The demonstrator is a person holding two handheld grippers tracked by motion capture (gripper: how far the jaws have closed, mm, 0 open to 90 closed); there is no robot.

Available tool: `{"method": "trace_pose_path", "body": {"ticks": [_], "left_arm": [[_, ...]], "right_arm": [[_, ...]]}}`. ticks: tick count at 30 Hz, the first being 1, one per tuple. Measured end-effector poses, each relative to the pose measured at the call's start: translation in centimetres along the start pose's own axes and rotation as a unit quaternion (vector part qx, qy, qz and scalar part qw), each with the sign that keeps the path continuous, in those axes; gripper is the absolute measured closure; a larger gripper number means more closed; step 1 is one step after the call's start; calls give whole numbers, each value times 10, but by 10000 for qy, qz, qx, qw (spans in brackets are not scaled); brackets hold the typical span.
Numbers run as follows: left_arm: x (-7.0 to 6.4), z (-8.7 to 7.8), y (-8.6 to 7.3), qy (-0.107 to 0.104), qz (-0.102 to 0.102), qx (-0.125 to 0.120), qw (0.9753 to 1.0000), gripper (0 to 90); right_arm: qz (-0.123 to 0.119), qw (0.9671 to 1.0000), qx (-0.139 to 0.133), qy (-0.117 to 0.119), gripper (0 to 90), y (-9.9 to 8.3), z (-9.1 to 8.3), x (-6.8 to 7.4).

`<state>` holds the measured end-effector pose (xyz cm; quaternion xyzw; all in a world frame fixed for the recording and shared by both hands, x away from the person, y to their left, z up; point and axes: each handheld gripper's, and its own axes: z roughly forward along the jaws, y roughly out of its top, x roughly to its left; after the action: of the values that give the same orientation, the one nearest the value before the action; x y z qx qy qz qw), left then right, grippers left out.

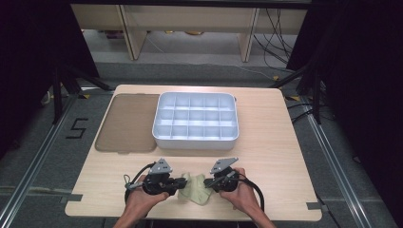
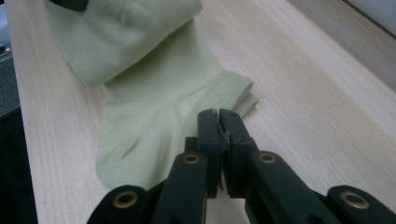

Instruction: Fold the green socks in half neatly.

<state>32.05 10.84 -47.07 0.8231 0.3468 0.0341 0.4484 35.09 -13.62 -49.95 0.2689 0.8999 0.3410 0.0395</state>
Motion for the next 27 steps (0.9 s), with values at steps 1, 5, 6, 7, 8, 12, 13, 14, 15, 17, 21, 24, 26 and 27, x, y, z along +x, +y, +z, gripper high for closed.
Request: {"method": "trace_pose_path", "body": {"ticks": [1, 5, 6, 7, 8, 12, 13, 14, 15, 17, 21, 24, 26, 27], "left_arm": [[-1, 1, 1, -7, -2, -8, 10000, 830], [-4, 7, 5, -54, 28, -79, 10000, 836], [-8, 11, 8, -97, 45, -61, 9999, 836], [-8, 11, 8, -97, 45, -61, 9999, 836], [-11, 16, 10, -154, 52, -47, 9999, 837], [-14, 29, 8, -196, 126, 107, 9997, 837], [-14, 29, 8, -196, 126, 107, 9997, 837], [-16, 36, 7, -220, 134, 186, 9995, 837], [-16, 36, 7, -220, 134, 186, 9995, 837], [-18, 41, 6, -238, 159, 241, 9993, 837], [-18, 48, 6, -264, 216, 315, 9989, 835], [-18, 57, 6, -251, 209, 380, 9987, 833], [-18, 58, 5, -260, 210, 407, 9986, 831], [-19, 60, 5, -263, 186, 419, 9986, 828]], "right_arm": [[9, 10000, -63, -35, 880, 0, 2, 0], [-22, 10000, -23, -9, 880, 0, 1, -2], [-4, 10000, -25, 8, 880, 0, 1, -2], [7, 10000, -43, 32, 880, -1, 1, -3], [66, 9999, -84, 52, 880, -1, 2, -4], [92, 9999, -93, 113, 880, -2, 1, -5], [92, 9999, -93, 113, 880, -2, 1, -5], [141, 9996, -176, 161, 879, -2, 2, -6], [141, 9996, -176, 161, 879, -2, 2, -6], [61, 9998, -109, 172, 877, -2, 1, -8], [123, 9996, -196, 156, 854, -3, 0, -11], [225, 9993, -287, 82, 855, -4, -10, -20], [247, 9991, -358, 25, 856, -5, -13, -22], [328, 9987, -390, 19, 856, -5, -17, -23]]}}
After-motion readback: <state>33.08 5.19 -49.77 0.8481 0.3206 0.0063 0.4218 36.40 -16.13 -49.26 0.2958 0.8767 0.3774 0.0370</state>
